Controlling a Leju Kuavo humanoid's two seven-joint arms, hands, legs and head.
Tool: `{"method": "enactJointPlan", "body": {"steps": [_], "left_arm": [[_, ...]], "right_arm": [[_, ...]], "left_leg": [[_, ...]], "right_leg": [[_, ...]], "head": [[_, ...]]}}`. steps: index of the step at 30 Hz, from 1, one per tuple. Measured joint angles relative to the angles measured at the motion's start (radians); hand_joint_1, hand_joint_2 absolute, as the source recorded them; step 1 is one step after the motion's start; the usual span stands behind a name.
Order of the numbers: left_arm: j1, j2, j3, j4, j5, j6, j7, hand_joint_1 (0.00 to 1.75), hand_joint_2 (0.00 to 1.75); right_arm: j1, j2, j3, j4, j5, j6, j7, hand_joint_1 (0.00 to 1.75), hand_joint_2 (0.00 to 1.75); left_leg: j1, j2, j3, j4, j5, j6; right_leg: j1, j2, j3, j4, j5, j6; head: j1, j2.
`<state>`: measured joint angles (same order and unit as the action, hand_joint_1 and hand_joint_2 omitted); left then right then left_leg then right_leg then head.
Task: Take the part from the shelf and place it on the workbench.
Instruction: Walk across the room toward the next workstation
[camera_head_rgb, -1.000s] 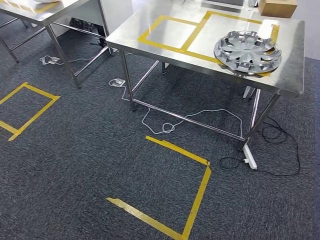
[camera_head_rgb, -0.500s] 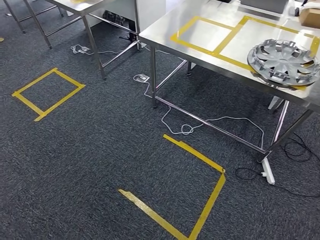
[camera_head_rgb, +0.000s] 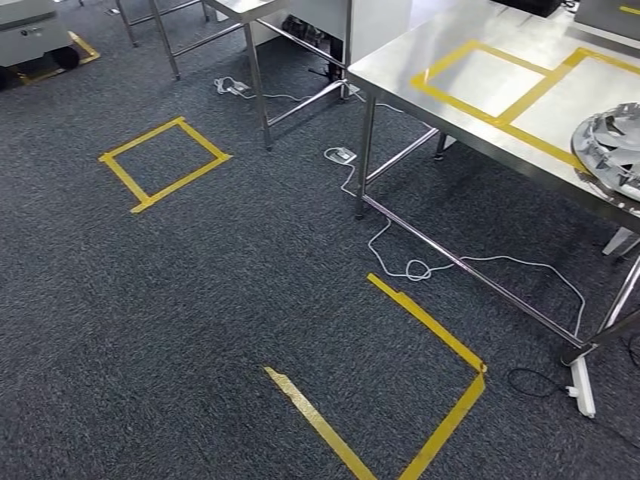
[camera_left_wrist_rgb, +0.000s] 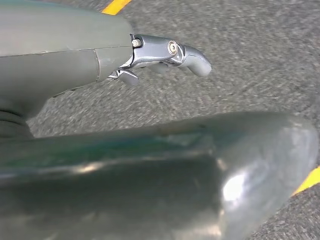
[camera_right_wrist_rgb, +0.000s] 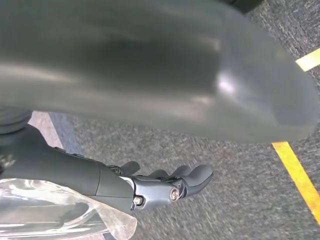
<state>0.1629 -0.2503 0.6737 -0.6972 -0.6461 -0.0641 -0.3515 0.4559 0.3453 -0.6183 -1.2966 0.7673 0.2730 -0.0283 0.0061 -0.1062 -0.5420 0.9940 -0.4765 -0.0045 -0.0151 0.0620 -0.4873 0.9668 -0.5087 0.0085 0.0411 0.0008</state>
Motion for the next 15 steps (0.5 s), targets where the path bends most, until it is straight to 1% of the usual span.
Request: {"method": "enactJointPlan", "body": {"steps": [1, 2, 3, 4, 5, 6, 7, 8, 9, 10, 11, 12, 14, 15], "left_arm": [[-0.001, 0.001, 0.000, 0.002, 0.001, 0.001, -0.001, 0.00, 0.00], [-0.004, 0.002, 0.000, 0.004, 0.003, 0.003, -0.001, 0.00, 0.00], [-0.007, 0.003, 0.000, 0.006, 0.004, 0.004, -0.002, 0.00, 0.00], [-0.009, 0.004, 0.000, 0.008, 0.005, 0.004, -0.002, 0.00, 0.00], [-0.010, 0.004, 0.000, 0.011, 0.005, 0.004, -0.002, 0.00, 0.00], [-0.009, 0.005, 0.000, 0.013, 0.006, 0.005, -0.002, 0.00, 0.00], [-0.008, 0.005, 0.000, 0.015, 0.006, 0.005, -0.002, 0.00, 0.00], [-0.007, 0.006, 0.000, 0.016, 0.006, 0.005, -0.002, 0.00, 0.00], [-0.008, 0.007, 0.000, 0.017, 0.006, 0.005, -0.002, 0.00, 0.00], [-0.009, 0.008, -0.001, 0.018, 0.006, 0.005, -0.002, 0.00, 0.00], [-0.010, 0.008, -0.001, 0.018, 0.006, 0.005, -0.002, 0.00, 0.00], [-0.011, 0.008, -0.001, 0.019, 0.006, 0.005, -0.002, 0.00, 0.00], [-0.009, 0.009, -0.002, 0.021, 0.006, 0.006, -0.003, 0.00, 0.00], [-0.008, 0.010, -0.002, 0.022, 0.006, 0.006, -0.003, 0.00, 0.00]], "right_arm": [[0.001, 0.000, 0.001, 0.000, -0.001, -0.001, 0.000, 0.00, 0.00], [0.002, 0.000, 0.002, 0.000, -0.002, -0.002, 0.000, 0.00, 0.00], [0.003, 0.000, 0.003, 0.001, -0.003, -0.002, -0.001, 0.00, 0.00], [0.004, 0.000, 0.003, 0.002, -0.003, -0.002, -0.001, 0.00, 0.00], [0.004, 0.000, 0.004, 0.002, -0.003, -0.002, 0.000, 0.00, 0.00], [0.003, 0.000, 0.004, 0.002, -0.004, -0.002, 0.000, 0.00, 0.00], [0.002, 0.000, 0.005, 0.002, -0.004, -0.002, 0.000, 0.00, 0.00], [0.002, 0.000, 0.006, 0.002, -0.004, -0.003, 0.000, 0.00, 0.00], [0.001, 0.000, 0.007, 0.002, -0.004, -0.003, 0.000, 0.00, 0.00], [0.001, 0.000, 0.008, 0.002, -0.004, -0.003, 0.000, 0.00, 0.00], [0.001, 0.000, 0.008, 0.002, -0.004, -0.003, -0.001, 0.00, 0.00], [0.000, 0.000, 0.008, 0.003, -0.004, -0.003, -0.001, 0.00, 0.00], [-0.002, 0.000, 0.010, 0.003, -0.004, -0.003, -0.001, 0.00, 0.00], [-0.003, 0.000, 0.011, 0.002, -0.004, -0.003, -0.001, 0.00, 0.00]], "left_leg": [[-0.001, 0.026, -0.014, 0.030, -0.020, -0.004], [-0.001, 0.059, -0.037, 0.082, -0.052, -0.008], [-0.001, 0.083, -0.069, 0.150, -0.089, -0.012], [0.001, 0.093, -0.101, 0.219, -0.119, -0.016], [0.003, 0.097, -0.121, 0.266, -0.134, -0.019], [0.005, 0.100, -0.122, 0.278, -0.129, -0.021], [0.006, 0.104, -0.102, 0.245, -0.106, -0.021], [0.006, 0.115, -0.065, 0.180, -0.073, -0.020], [0.004, 0.137, -0.023, 0.104, -0.046, -0.017], [0.001, 0.155, 0.011, 0.042, -0.027, -0.011], [-0.002, 0.168, 0.031, 0.004, -0.018, -0.005], [-0.005, 0.173, 0.036, -0.010, -0.018, 0.002], [-0.006, 0.153, 0.031, -0.012, -0.014, 0.014], [-0.005, 0.144, 0.030, -0.015, -0.011, 0.020]], "right_leg": [[-0.001, -0.017, 0.001, -0.004, 0.002, -0.005], [-0.002, -0.035, 0.002, -0.006, 0.003, -0.009], [0.000, -0.052, -0.001, -0.006, 0.001, -0.012], [0.001, -0.071, -0.004, -0.006, -0.001, -0.013], [0.002, -0.089, -0.006, -0.006, -0.003, -0.013], [0.002, -0.105, -0.007, -0.006, -0.005, -0.013], [0.003, -0.119, -0.005, -0.006, -0.007, -0.011], [0.003, -0.133, -0.001, -0.006, -0.009, -0.009], [0.004, -0.145, 0.003, -0.005, -0.012, -0.005], [0.007, -0.156, 0.007, -0.004, -0.015, -0.001], [0.009, -0.166, 0.010, -0.003, -0.018, 0.004], [0.011, -0.175, 0.015, -0.003, -0.020, 0.009], [0.011, -0.187, 0.021, -0.002, -0.023, 0.019], [0.009, -0.176, 0.021, 0.004, -0.031, 0.024]], "head": [[-0.002, 0.000], [-0.004, 0.000], [-0.007, 0.000], [-0.007, 0.000], [-0.007, 0.000], [-0.007, 0.000], [-0.007, 0.000], [-0.007, 0.000], [-0.007, 0.000], [-0.007, 0.000], [-0.005, 0.000], [-0.004, 0.000], [-0.002, 0.000], [-0.001, 0.000]]}}
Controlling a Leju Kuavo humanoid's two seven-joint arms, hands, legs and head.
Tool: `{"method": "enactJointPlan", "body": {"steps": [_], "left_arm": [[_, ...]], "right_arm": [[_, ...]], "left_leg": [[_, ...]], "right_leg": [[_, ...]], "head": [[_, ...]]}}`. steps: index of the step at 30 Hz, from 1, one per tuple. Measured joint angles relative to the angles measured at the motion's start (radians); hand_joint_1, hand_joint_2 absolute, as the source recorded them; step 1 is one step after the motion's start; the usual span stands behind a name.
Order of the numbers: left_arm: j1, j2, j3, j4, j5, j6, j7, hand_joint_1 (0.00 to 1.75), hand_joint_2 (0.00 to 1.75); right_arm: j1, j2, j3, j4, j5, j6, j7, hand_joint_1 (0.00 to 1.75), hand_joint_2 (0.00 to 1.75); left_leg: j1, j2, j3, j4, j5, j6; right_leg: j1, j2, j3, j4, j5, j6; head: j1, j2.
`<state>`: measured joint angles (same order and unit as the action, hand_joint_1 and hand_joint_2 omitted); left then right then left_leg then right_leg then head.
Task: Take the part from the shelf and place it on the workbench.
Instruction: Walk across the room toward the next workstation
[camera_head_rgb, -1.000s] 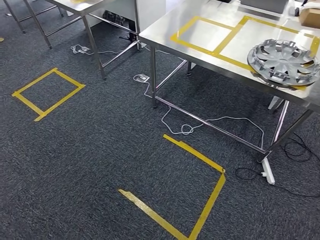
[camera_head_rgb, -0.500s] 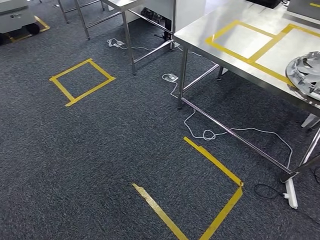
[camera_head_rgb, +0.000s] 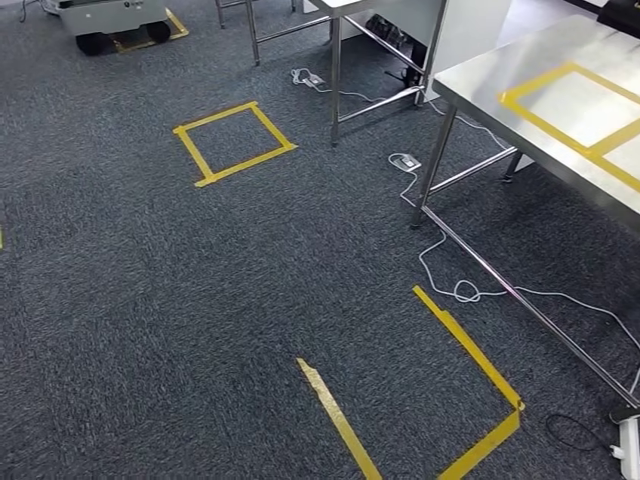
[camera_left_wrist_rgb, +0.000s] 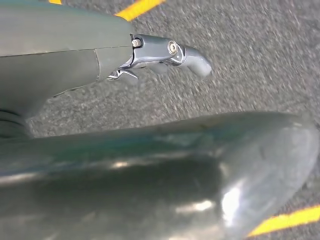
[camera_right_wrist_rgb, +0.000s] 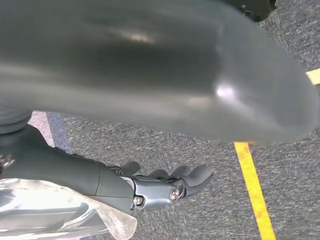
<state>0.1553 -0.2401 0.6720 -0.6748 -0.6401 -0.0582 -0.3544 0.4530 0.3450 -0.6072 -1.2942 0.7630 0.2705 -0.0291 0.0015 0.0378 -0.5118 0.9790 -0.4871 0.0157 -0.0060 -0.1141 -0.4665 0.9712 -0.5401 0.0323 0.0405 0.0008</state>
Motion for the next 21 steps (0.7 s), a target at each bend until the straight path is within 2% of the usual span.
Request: {"method": "enactJointPlan", "body": {"steps": [1, 3, 4, 5, 6, 7, 8, 10, 11, 12, 13, 14, 15, 16, 17, 18, 19, 20, 21], "left_arm": [[0.000, 0.001, 0.000, 0.001, 0.000, 0.000, 0.000, 0.00, 0.00], [-0.002, 0.002, 0.000, 0.001, 0.000, 0.001, -0.001, 0.00, 0.00], [-0.003, 0.002, 0.000, 0.002, 0.000, 0.001, -0.002, 0.00, 0.00], [-0.004, 0.002, 0.000, 0.003, 0.000, 0.002, -0.002, 0.00, 0.00], [-0.004, 0.002, 0.000, 0.004, 0.000, 0.002, -0.002, 0.00, 0.00], [-0.003, 0.003, 0.000, 0.005, 0.001, 0.002, -0.002, 0.00, 0.00], [-0.004, 0.003, 0.000, 0.006, 0.001, 0.003, -0.002, 0.00, 0.00], [-0.005, 0.002, -0.001, 0.008, 0.002, 0.003, -0.002, 0.00, 0.00], [-0.007, 0.002, -0.001, 0.008, 0.002, 0.004, -0.003, 0.00, 0.00], [-0.007, 0.002, -0.001, 0.009, 0.002, 0.004, -0.003, 0.00, 0.00], [-0.007, 0.002, -0.001, 0.010, 0.002, 0.004, -0.004, 0.00, 0.00], [-0.006, 0.002, -0.002, 0.010, 0.002, 0.005, -0.004, 0.00, 0.00], [-0.004, 0.002, -0.002, 0.011, 0.003, 0.005, -0.004, 0.00, 0.00], [-0.004, 0.002, -0.002, 0.011, 0.003, 0.006, -0.005, 0.00, 0.00], [-0.004, 0.002, -0.002, 0.011, 0.003, 0.007, -0.006, 0.00, 0.00], [-0.006, 0.002, -0.002, 0.011, 0.003, 0.007, -0.006, 0.00, 0.00], [-0.007, 0.002, -0.002, 0.011, 0.003, 0.008, -0.006, 0.00, 0.00], [-0.007, 0.002, -0.002, 0.011, 0.003, 0.008, -0.007, 0.00, 0.00], [-0.005, 0.002, -0.002, 0.011, 0.003, 0.008, -0.007, 0.00, 0.00]], "right_arm": [[0.000, 0.000, 0.001, 0.000, 0.000, 0.000, 0.000, 0.00, 0.00], [0.002, 0.000, 0.003, 0.001, -0.001, -0.001, 0.000, 0.00, 0.00], [0.003, -0.001, 0.003, 0.002, -0.002, -0.001, 0.000, 0.00, 0.00], [0.005, -0.001, 0.004, 0.002, -0.003, -0.001, 0.000, 0.00, 0.00], [0.005, -0.001, 0.004, 0.003, -0.004, -0.001, 0.001, 0.00, 0.00], [0.005, -0.001, 0.004, 0.003, -0.005, -0.001, 0.001, 0.00, 0.00], [0.005, -0.001, 0.005, 0.003, -0.006, -0.001, 0.001, 0.00, 0.00], [0.005, -0.001, 0.005, 0.003, -0.008, -0.002, 0.001, 0.00, 0.00], [0.006, -0.002, 0.006, 0.003, -0.008, -0.003, 0.001, 0.00, 0.00], [0.007, -0.002, 0.006, 0.004, -0.009, -0.004, 0.002, 0.00, 0.00], [0.008, -0.002, 0.006, 0.003, -0.009, -0.004, 0.003, 0.00, 0.00], [0.008, -0.003, 0.006, 0.003, -0.010, -0.005, 0.003, 0.00, 0.00], [0.009, -0.003, 0.007, 0.002, -0.011, -0.005, 0.003, 0.00, 0.00], [0.009, -0.003, 0.007, 0.001, -0.012, -0.005, 0.003, 0.00, 0.00], [0.010, -0.003, 0.007, 0.001, -0.014, -0.005, 0.003, 0.00, 0.00], [0.011, -0.003, 0.008, 0.001, -0.015, -0.004, 0.004, 0.00, 0.00], [0.013, -0.003, 0.008, 0.001, -0.015, -0.003, 0.004, 0.00, 0.00], [0.014, -0.003, 0.008, 0.001, -0.016, -0.002, 0.005, 0.00, 0.00], [0.014, -0.003, 0.009, 0.001, -0.017, -0.002, 0.006, 0.00, 0.00]], "left_leg": [[0.002, -0.010, -0.001, -0.003, 0.004, 0.006], [0.004, -0.030, -0.003, -0.005, 0.007, 0.013], [0.003, -0.043, -0.005, -0.005, 0.008, 0.015], [0.002, -0.056, -0.005, -0.005, 0.008, 0.016], [0.001, -0.069, -0.004, -0.004, 0.007, 0.016], [0.000, -0.083, -0.002, -0.004, 0.007, 0.016], [-0.001, -0.097, 0.001, -0.004, 0.006, 0.016], [-0.001, -0.124, 0.003, -0.001, 0.004, 0.013], [0.000, -0.137, -0.001, 0.001, 0.003, 0.009], [0.003, -0.149, -0.008, 0.003, 0.004, 0.003], [0.005, -0.162, -0.014, 0.004, 0.007, -0.004], [0.008, -0.175, -0.019, 0.003, 0.009, -0.011], [0.008, -0.172, -0.022, 0.007, 0.007, -0.017], [0.007, -0.155, -0.031, 0.025, -0.005, -0.022], [0.006, -0.126, -0.049, 0.064, -0.030, -0.026], [0.005, -0.091, -0.078, 0.124, -0.062, -0.029], [0.006, -0.066, -0.112, 0.194, -0.095, -0.033], [0.008, -0.053, -0.143, 0.255, -0.118, -0.037], [0.010, -0.047, -0.158, 0.289, -0.121, -0.040]], "right_leg": [[-0.002, 0.023, -0.011, 0.022, -0.017, 0.004], [-0.005, 0.083, -0.066, 0.137, -0.078, 0.009], [-0.005, 0.100, -0.104, 0.212, -0.107, 0.009], [-0.005, 0.109, -0.137, 0.271, -0.122, 0.009], [-0.005, 0.112, -0.154, 0.296, -0.117, 0.007], [-0.004, 0.115, -0.153, 0.279, -0.090, 0.005], [-0.004, 0.122, -0.134, 0.224, -0.048, 0.002], [-0.006, 0.173, -0.080, 0.087, 0.024, -0.008], [-0.007, 0.197, -0.057, 0.039, 0.038, -0.012], [-0.007, 0.215, -0.046, 0.016, 0.038, -0.014], [-0.006, 0.215, -0.042, 0.008, 0.035, -0.015], [-0.006, 0.202, -0.037, 0.002, 0.034, -0.018], [-0.007, 0.188, -0.034, -0.004, 0.037, -0.021], [-0.008, 0.172, -0.029, -0.012, 0.040, -0.026], [-0.010, 0.154, -0.024, -0.018, 0.041, -0.030], [-0.009, 0.135, -0.021, -0.021, 0.040, -0.033], [-0.007, 0.117, -0.020, -0.021, 0.038, -0.035], [-0.006, 0.099, -0.022, -0.021, 0.035, -0.036], [-0.006, 0.083, -0.022, -0.020, 0.032, -0.035]], "head": [[0.002, 0.000], [0.007, 0.000], [0.008, 0.000], [0.009, 0.000], [0.009, 0.000], [0.009, 0.000], [0.009, 0.000], [0.008, 0.000], [0.008, 0.000], [0.007, 0.000], [0.006, 0.000], [0.006, 0.000], [0.005, 0.000], [0.003, 0.000], [0.002, 0.000], [0.001, 0.000], [0.000, 0.000], [0.000, 0.000], [0.000, 0.000]]}}
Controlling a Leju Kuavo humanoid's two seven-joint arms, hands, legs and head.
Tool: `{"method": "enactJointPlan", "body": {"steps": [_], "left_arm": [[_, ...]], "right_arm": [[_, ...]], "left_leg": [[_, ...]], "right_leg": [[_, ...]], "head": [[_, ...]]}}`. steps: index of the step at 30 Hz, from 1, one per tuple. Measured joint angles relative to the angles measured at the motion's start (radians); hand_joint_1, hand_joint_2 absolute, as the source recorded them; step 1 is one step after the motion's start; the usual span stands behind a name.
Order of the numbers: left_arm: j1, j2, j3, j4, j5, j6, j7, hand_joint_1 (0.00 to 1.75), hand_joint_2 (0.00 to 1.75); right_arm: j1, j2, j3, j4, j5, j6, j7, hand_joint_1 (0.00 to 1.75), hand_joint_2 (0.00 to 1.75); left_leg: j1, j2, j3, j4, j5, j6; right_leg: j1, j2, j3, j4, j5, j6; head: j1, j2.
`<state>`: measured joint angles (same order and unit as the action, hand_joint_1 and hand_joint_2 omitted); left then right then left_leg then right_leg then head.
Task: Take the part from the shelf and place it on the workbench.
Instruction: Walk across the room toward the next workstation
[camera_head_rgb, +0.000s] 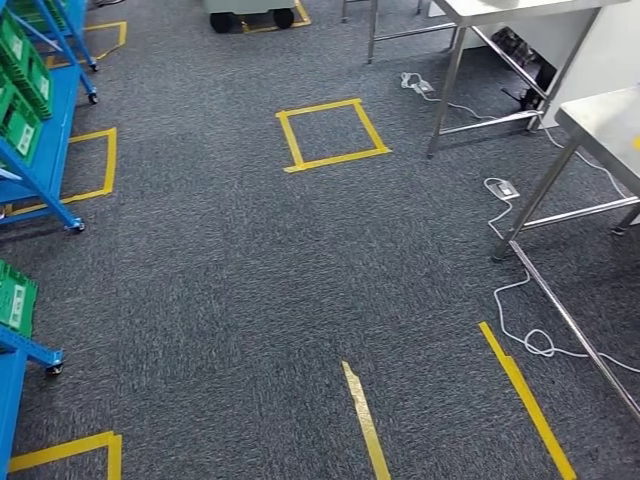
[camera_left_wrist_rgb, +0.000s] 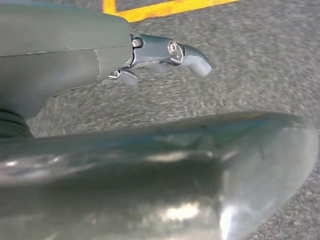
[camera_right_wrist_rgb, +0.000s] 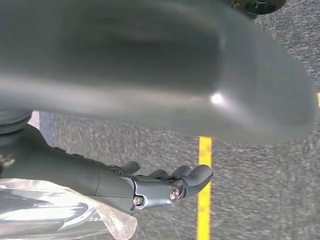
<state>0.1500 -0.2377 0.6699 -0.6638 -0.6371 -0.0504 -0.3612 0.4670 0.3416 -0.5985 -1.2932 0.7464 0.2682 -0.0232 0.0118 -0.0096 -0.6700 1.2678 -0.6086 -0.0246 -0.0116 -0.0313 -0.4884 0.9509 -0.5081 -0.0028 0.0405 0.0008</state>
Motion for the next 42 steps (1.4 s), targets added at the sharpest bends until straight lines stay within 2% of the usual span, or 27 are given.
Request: {"method": "enactJointPlan", "body": {"steps": [1, 2, 4, 6, 9, 11, 13, 14, 15, 16, 17, 18, 19, 20, 22, 24, 25, 26, 28, 30, 31, 32, 35, 37, 39, 41, 42], "left_arm": [[0.002, 0.000, 0.000, 0.000, 0.000, 0.000, 0.000, 0.00, 0.00], [0.005, 0.000, 0.000, 0.000, 0.000, 0.000, 0.000, 0.00, 0.00], [0.005, 0.000, -0.001, 0.000, 0.000, 0.001, 0.000, 0.00, 0.00], [0.003, 0.000, -0.004, 0.000, 0.001, 0.001, 0.000, 0.00, 0.00], [0.006, 0.001, -0.007, 0.000, 0.004, 0.002, 0.000, 0.00, 0.00], [0.007, 0.002, -0.007, 0.000, 0.006, 0.003, 0.000, 0.00, 0.00], [0.006, 0.002, -0.008, 0.000, 0.006, 0.003, 0.000, 0.00, 0.00], [0.005, 0.001, -0.008, 0.000, 0.006, 0.003, 0.000, 0.00, 0.00], [0.005, 0.001, -0.009, 0.000, 0.007, 0.003, 0.000, 0.00, 0.00], [0.006, 0.001, -0.009, 0.000, 0.008, 0.004, 0.001, 0.00, 0.00], [0.006, 0.001, -0.011, 0.000, 0.010, 0.004, 0.001, 0.00, 0.00], [0.005, 0.001, -0.013, 0.000, 0.012, 0.005, 0.001, 0.00, 0.00], [0.005, 0.000, -0.015, 0.000, 0.014, 0.006, 0.002, 0.00, 0.00], [0.003, -0.001, -0.018, 0.000, 0.016, 0.006, 0.003, 0.00, 0.00], [0.003, -0.002, -0.022, 0.000, 0.018, 0.007, 0.004, 0.00, 0.00], [0.006, -0.001, -0.025, 0.000, 0.018, 0.008, 0.005, 0.00, 0.00], [0.007, -0.001, -0.025, 0.000, 0.018, 0.008, 0.005, 0.00, 0.00], [0.006, 0.000, -0.025, 0.000, 0.018, 0.009, 0.005, 0.00, 0.00], [0.003, 0.001, -0.025, 0.000, 0.018, 0.009, 0.006, 0.00, 0.00], [0.002, 0.001, -0.026, 0.000, 0.018, 0.009, 0.006, 0.00, 0.00], [0.004, 0.001, -0.026, 0.000, 0.018, 0.009, 0.007, 0.00, 0.00], [0.006, 0.001, -0.026, 0.000, 0.018, 0.009, 0.007, 0.00, 0.00], [0.007, 0.002, -0.026, 0.000, 0.018, 0.009, 0.008, 0.00, 0.00], [0.004, 0.002, -0.027, 0.000, 0.018, 0.009, 0.008, 0.00, 0.00], [0.006, 0.002, -0.027, 0.000, 0.018, 0.009, 0.008, 0.00, 0.00], [0.009, 0.003, -0.027, 0.000, 0.019, 0.010, 0.008, 0.00, 0.00], [0.009, 0.004, -0.027, 0.000, 0.019, 0.010, 0.008, 0.00, 0.00]], "right_arm": [[0.000, 0.000, 0.000, 0.000, -0.001, 0.000, 0.001, 0.00, 0.00], [0.000, 0.000, 0.001, 0.000, -0.001, 0.000, 0.001, 0.00, 0.00], [0.000, 0.000, 0.003, 0.000, -0.003, 0.000, 0.002, 0.00, 0.00], [0.000, 0.000, 0.004, 0.000, -0.007, 0.000, 0.003, 0.00, 0.00], [-0.003, 0.000, 0.008, -0.001, -0.010, -0.001, 0.005, 0.00, 0.00], [-0.004, -0.001, 0.012, -0.002, -0.012, -0.002, 0.005, 0.00, 0.00], [-0.001, -0.001, 0.015, -0.002, -0.013, -0.003, 0.007, 0.00, 0.00], [0.000, -0.001, 0.015, -0.002, -0.014, -0.004, 0.008, 0.00, 0.00], [0.002, -0.002, 0.016, -0.002, -0.015, -0.004, 0.009, 0.00, 0.00], [0.003, -0.002, 0.016, -0.002, -0.016, -0.006, 0.010, 0.00, 0.00], [0.004, -0.003, 0.017, -0.002, -0.019, -0.007, 0.012, 0.00, 0.00], [0.005, -0.004, 0.018, -0.002, -0.021, -0.009, 0.013, 0.00, 0.00], [0.005, -0.006, 0.018, -0.002, -0.023, -0.010, 0.014, 0.00, 0.00], [0.007, -0.007, 0.019, -0.002, -0.025, -0.012, 0.014, 0.00, 0.00], [0.008, -0.008, 0.020, -0.002, -0.028, -0.014, 0.016, 0.00, 0.00], [0.008, -0.008, 0.023, -0.003, -0.028, -0.014, 0.017, 0.00, 0.00], [0.008, -0.008, 0.024, -0.004, -0.029, -0.014, 0.017, 0.00, 0.00], [0.009, -0.008, 0.025, -0.004, -0.029, -0.015, 0.017, 0.00, 0.00], [0.011, -0.009, 0.026, -0.004, -0.029, -0.014, 0.017, 0.00, 0.00], [0.011, -0.009, 0.027, -0.004, -0.029, -0.014, 0.017, 0.00, 0.00], [0.011, -0.009, 0.027, -0.004, -0.029, -0.014, 0.017, 0.00, 0.00], [0.010, -0.009, 0.028, -0.004, -0.029, -0.014, 0.017, 0.00, 0.00], [0.010, -0.009, 0.030, -0.004, -0.029, -0.014, 0.017, 0.00, 0.00], [0.009, -0.009, 0.031, -0.004, -0.029, -0.014, 0.017, 0.00, 0.00], [0.006, -0.009, 0.032, -0.005, -0.029, -0.014, 0.017, 0.00, 0.00], [0.004, -0.010, 0.035, -0.006, -0.030, -0.014, 0.016, 0.00, 0.00], [0.005, -0.010, 0.036, -0.007, -0.030, -0.014, 0.017, 0.00, 0.00]], "left_leg": [[0.003, 0.004, 0.004, -0.006, 0.016, -0.003], [0.006, 0.012, 0.029, -0.052, 0.047, -0.005], [0.007, 0.053, 0.104, -0.191, 0.106, -0.005], [0.004, 0.079, 0.143, -0.265, 0.122, 0.006], [-0.002, 0.055, 0.139, -0.272, 0.122, 0.031], [-0.001, 0.036, 0.139, -0.276, 0.126, 0.045], [-0.002, 0.014, 0.138, -0.277, 0.127, 0.052], [-0.004, 0.001, 0.137, -0.277, 0.127, 0.055], [-0.007, -0.013, 0.138, -0.277, 0.126, 0.056], [-0.009, -0.027, 0.141, -0.277, 0.125, 0.058], [-0.011, -0.042, 0.145, -0.277, 0.124, 0.059], [-0.012, -0.056, 0.149, -0.277, 0.122, 0.059], [-0.013, -0.070, 0.151, -0.277, 0.120, 0.058], [-0.014, -0.085, 0.151, -0.275, 0.118, 0.056], [-0.011, -0.110, 0.142, -0.273, 0.119, 0.047], [-0.006, -0.127, 0.134, -0.272, 0.120, 0.035], [-0.007, -0.116, 0.129, -0.262, 0.112, 0.030], [-0.008, -0.092, 0.117, -0.235, 0.093, 0.025], [-0.010, -0.029, 0.065, -0.126, 0.031, 0.016], [-0.005, -0.003, 0.008, -0.012, -0.012, 0.007], [-0.003, 0.002, 0.002, 0.003, -0.006, 0.004], [-0.001, 0.007, 0.016, -0.022, 0.019, 0.001], [-0.002, 0.056, 0.121, -0.218, 0.105, 0.006], [-0.008, 0.072, 0.150, -0.275, 0.112, 0.022], [-0.011, 0.051, 0.150, -0.279, 0.113, 0.039], [-0.008, 0.033, 0.154, -0.286, 0.116, 0.053], [-0.006, 0.022, 0.157, -0.289, 0.117, 0.058]], "right_leg": [[0.000, -0.015, 0.001, 0.000, -0.004, 0.002], [0.000, -0.030, 0.004, 0.001, -0.008, 0.005], [0.003, -0.053, 0.015, 0.004, -0.019, 0.015], [0.008, -0.071, 0.023, 0.007, -0.028, 0.026], [0.004, -0.089, 0.038, 0.008, -0.036, 0.043], [-0.001, -0.050, 0.017, 0.058, -0.073, 0.051], [-0.001, 0.007, -0.054, 0.200, -0.141, 0.051], [0.000, 0.021, -0.095, 0.276, -0.165, 0.049], [0.001, 0.028, -0.126, 0.325, -0.170, 0.046], [0.002, 0.031, -0.140, 0.333, -0.153, 0.042], [0.004, 0.036, -0.134, 0.298, -0.116, 0.036], [0.006, 0.050, -0.113, 0.231, -0.068, 0.029], [0.007, 0.079, -0.088, 0.161, -0.027, 0.021], [0.007, 0.106, -0.065, 0.099, 0.000, 0.015], [0.007, 0.136, -0.040, 0.044, 0.007, 0.010], [0.006, 0.113, -0.029, 0.029, 0.005, 0.008], [0.005, 0.099, -0.024, 0.021, 0.008, 0.005], [0.004, 0.082, -0.019, 0.014, 0.011, 0.001], [0.004, 0.047, -0.013, 0.007, 0.010, -0.005], [0.006, 0.012, -0.012, 0.008, 0.004, -0.007], [0.007, -0.004, -0.012, 0.008, 0.001, -0.006], [0.006, -0.018, -0.011, 0.008, -0.003, -0.004], [0.009, -0.054, 0.003, 0.009, -0.018, 0.008], [0.013, -0.073, 0.012, 0.010, -0.027, 0.020], [0.010, -0.087, 0.022, 0.010, -0.033, 0.031], [0.006, -0.058, 0.015, 0.040, -0.056, 0.041], [0.004, -0.030, -0.010, 0.088, -0.082, 0.045]], "head": [[0.000, 0.000], [0.000, 0.000], [-0.001, 0.000], [0.005, 0.000], [0.012, 0.000], [0.015, 0.000], [0.019, 0.000], [0.020, 0.000], [0.020, 0.000], [0.020, 0.000], [0.020, 0.000], [0.020, 0.000], [0.019, 0.000], [0.019, 0.000], [0.021, 0.000], [0.022, 0.000], [0.022, 0.000], [0.020, 0.000], [0.018, 0.000], [0.018, 0.000], [0.018, 0.000], [0.018, 0.000], [0.018, 0.000], [0.020, 0.000], [0.021, 0.000], [0.024, 0.000], [0.026, 0.000]]}}
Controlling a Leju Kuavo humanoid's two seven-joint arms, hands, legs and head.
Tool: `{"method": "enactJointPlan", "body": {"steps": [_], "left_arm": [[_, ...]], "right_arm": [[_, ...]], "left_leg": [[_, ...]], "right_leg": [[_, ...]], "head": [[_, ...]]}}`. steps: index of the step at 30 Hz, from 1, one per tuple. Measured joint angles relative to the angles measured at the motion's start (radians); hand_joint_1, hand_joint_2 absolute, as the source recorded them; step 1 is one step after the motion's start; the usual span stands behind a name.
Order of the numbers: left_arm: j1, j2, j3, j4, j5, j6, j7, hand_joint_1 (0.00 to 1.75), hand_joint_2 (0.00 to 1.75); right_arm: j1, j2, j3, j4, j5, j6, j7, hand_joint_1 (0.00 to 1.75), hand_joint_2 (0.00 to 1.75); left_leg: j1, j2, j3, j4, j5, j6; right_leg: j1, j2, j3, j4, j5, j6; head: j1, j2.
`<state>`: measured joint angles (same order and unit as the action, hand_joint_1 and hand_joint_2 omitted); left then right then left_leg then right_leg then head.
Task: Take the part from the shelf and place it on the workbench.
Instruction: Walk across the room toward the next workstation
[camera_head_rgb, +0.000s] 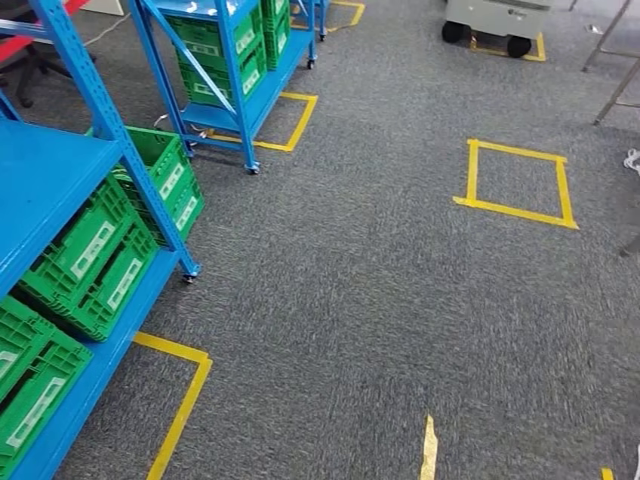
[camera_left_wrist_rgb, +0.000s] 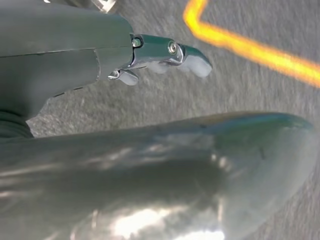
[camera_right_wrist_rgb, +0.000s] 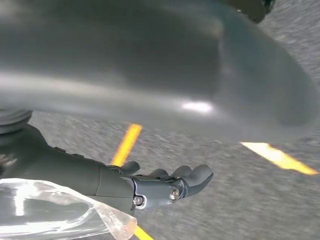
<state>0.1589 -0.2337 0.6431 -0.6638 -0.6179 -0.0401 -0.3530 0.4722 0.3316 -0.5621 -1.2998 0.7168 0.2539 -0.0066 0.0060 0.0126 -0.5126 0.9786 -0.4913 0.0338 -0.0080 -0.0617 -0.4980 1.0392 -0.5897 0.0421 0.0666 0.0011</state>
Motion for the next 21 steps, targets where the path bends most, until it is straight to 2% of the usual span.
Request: {"method": "enactJointPlan", "body": {"steps": [1, 2, 3, 4, 5, 6, 7, 8, 9, 10, 12, 13, 15, 16, 17, 18, 19, 20, 21], "left_arm": [[-0.001, 0.000, 0.000, 0.000, 0.000, 0.000, 0.000, 0.00, 0.00], [-0.002, 0.000, 0.000, 0.000, 0.001, 0.000, 0.000, 0.00, 0.00], [-0.002, 0.000, -0.001, 0.000, 0.000, 0.000, 0.000, 0.00, 0.00], [-0.002, 0.000, -0.002, 0.000, 0.001, 0.000, 0.000, 0.00, 0.00], [-0.001, 0.000, -0.002, 0.000, 0.001, 0.000, 0.000, 0.00, 0.00], [0.000, 0.000, -0.003, 0.000, 0.002, 0.001, 0.000, 0.00, 0.00], [0.000, 0.000, -0.004, 0.000, 0.003, 0.001, 0.000, 0.00, 0.00], [0.000, 0.000, -0.004, 0.000, 0.004, 0.002, 0.000, 0.00, 0.00], [-0.002, 0.000, -0.005, 0.000, 0.004, 0.002, 0.000, 0.00, 0.00], [-0.003, 0.000, -0.005, 0.000, 0.006, 0.003, 0.000, 0.00, 0.00], [-0.002, 0.000, -0.006, 0.000, 0.008, 0.003, 0.000, 0.00, 0.00], [0.000, 0.000, -0.006, 0.000, 0.010, 0.004, 0.001, 0.00, 0.00], [-0.001, 0.001, -0.008, 0.000, 0.012, 0.006, 0.001, 0.00, 0.00], [-0.002, 0.000, -0.010, 0.000, 0.013, 0.007, 0.001, 0.00, 0.00], [-0.003, 0.000, -0.012, 0.000, 0.014, 0.008, 0.001, 0.00, 0.00], [-0.002, 0.000, -0.014, 0.000, 0.015, 0.008, 0.002, 0.00, 0.00], [0.000, 0.000, -0.015, 0.000, 0.017, 0.008, 0.002, 0.00, 0.00], [0.004, 0.000, -0.016, 0.000, 0.019, 0.009, 0.002, 0.00, 0.00], [0.009, 0.000, -0.017, 0.000, 0.021, 0.009, 0.003, 0.00, 0.00]], "right_arm": [[0.002, 0.000, 0.001, 0.000, 0.000, 0.000, 0.000, 0.00, 0.00], [0.003, 0.000, 0.001, 0.000, 0.000, 0.000, 0.000, 0.00, 0.00], [0.004, -0.001, 0.002, 0.000, 0.000, 0.000, 0.001, 0.00, 0.00], [0.005, -0.001, 0.002, 0.001, -0.001, 0.000, 0.001, 0.00, 0.00], [0.005, -0.002, 0.003, 0.001, -0.002, 0.000, 0.001, 0.00, 0.00], [0.005, -0.003, 0.003, 0.001, -0.003, 0.000, 0.001, 0.00, 0.00], [0.006, -0.004, 0.003, 0.001, -0.005, -0.001, 0.001, 0.00, 0.00], [0.006, -0.004, 0.004, 0.002, -0.006, -0.001, 0.002, 0.00, 0.00], [0.007, -0.005, 0.004, 0.002, -0.008, -0.003, 0.002, 0.00, 0.00], [0.008, -0.005, 0.005, 0.003, -0.010, -0.004, 0.003, 0.00, 0.00], [0.009, -0.006, 0.007, 0.002, -0.014, -0.008, 0.005, 0.00, 0.00], [0.009, -0.007, 0.008, 0.002, -0.016, -0.009, 0.005, 0.00, 0.00], [0.012, -0.007, 0.010, 0.001, -0.021, -0.011, 0.005, 0.00, 0.00], [0.015, -0.007, 0.011, 0.001, -0.023, -0.011, 0.006, 0.00, 0.00], [0.017, -0.007, 0.012, 0.001, -0.025, -0.012, 0.007, 0.00, 0.00], [0.018, -0.007, 0.012, 0.001, -0.027, -0.013, 0.008, 0.00, 0.00], [0.018, -0.008, 0.012, 0.002, -0.029, -0.015, 0.010, 0.00, 0.00], [0.019, -0.008, 0.013, 0.001, -0.032, -0.017, 0.011, 0.00, 0.00], [0.019, -0.008, 0.015, 0.001, -0.035, -0.019, 0.012, 0.00, 0.00]], "left_leg": [[0.000, -0.010, 0.001, 0.000, -0.001, 0.004], [0.000, -0.022, 0.002, 0.000, -0.004, 0.007], [-0.001, -0.035, 0.005, 0.000, -0.007, 0.008], [-0.001, -0.049, 0.009, 0.000, -0.011, 0.008], [-0.001, -0.063, 0.016, 0.000, -0.017, 0.007], [-0.001, -0.077, 0.026, 0.000, -0.023, 0.005], [0.000, -0.091, 0.037, 0.000, -0.031, 0.001], [0.000, -0.104, 0.045, 0.002, -0.039, -0.003], [0.000, -0.117, 0.048, 0.003, -0.046, -0.009], [0.001, -0.128, 0.048, 0.004, -0.051, -0.014], [0.004, -0.148, 0.046, 0.002, -0.056, -0.025], [0.005, -0.142, 0.047, 0.006, -0.060, -0.031], [0.003, -0.093, 0.021, 0.067, -0.085, -0.039], [0.001, -0.058, -0.014, 0.131, -0.107, -0.042], [0.000, -0.036, -0.061, 0.207, -0.129, -0.043], [0.000, -0.026, -0.109, 0.276, -0.143, -0.044], [0.000, -0.021, -0.146, 0.318, -0.138, -0.042], [-0.001, -0.018, -0.165, 0.322, -0.110, -0.038], [-0.003, -0.013, -0.166, 0.288, -0.064, -0.031]], "right_leg": [[-0.002, 0.029, -0.035, 0.070, -0.030, 0.002], [-0.003, 0.047, -0.078, 0.147, -0.057, 0.003], [-0.003, 0.056, -0.118, 0.209, -0.071, 0.003], [-0.003, 0.059, -0.144, 0.237, -0.063, 0.003], [-0.003, 0.061, -0.149, 0.222, -0.033, 0.002], [-0.004, 0.067, -0.135, 0.170, 0.014, 0.001], [-0.006, 0.086, -0.110, 0.103, 0.058, 0.001], [-0.009, 0.109, -0.084, 0.040, 0.087, 0.000], [-0.010, 0.129, -0.060, -0.005, 0.096, -0.002], [-0.011, 0.142, -0.046, -0.027, 0.089, -0.005], [-0.009, 0.131, -0.029, -0.040, 0.070, -0.016], [-0.009, 0.119, -0.022, -0.044, 0.067, -0.023], [-0.010, 0.092, 0.000, -0.054, 0.055, -0.037], [-0.008, 0.076, 0.012, -0.058, 0.047, -0.041], [-0.005, 0.059, 0.024, -0.060, 0.037, -0.043], [-0.002, 0.043, 0.034, -0.062, 0.025, -0.044], [0.001, 0.028, 0.047, -0.063, 0.012, -0.044], [0.004, 0.015, 0.063, -0.064, -0.003, -0.045], [0.008, 0.001, 0.082, -0.065, -0.017, -0.047]], "head": [[0.003, 0.000], [0.004, 0.000], [0.004, 0.000], [0.003, 0.000], [0.004, 0.000], [0.003, 0.000], [0.003, 0.000], [0.003, 0.000], [0.002, 0.000], [0.002, 0.000], [-0.001, 0.000], [-0.002, 0.000], [-0.009, 0.000], [-0.012, 0.000], [-0.014, 0.000], [-0.014, 0.000], [-0.014, 0.000], [-0.015, 0.000], [-0.015, 0.000]]}}
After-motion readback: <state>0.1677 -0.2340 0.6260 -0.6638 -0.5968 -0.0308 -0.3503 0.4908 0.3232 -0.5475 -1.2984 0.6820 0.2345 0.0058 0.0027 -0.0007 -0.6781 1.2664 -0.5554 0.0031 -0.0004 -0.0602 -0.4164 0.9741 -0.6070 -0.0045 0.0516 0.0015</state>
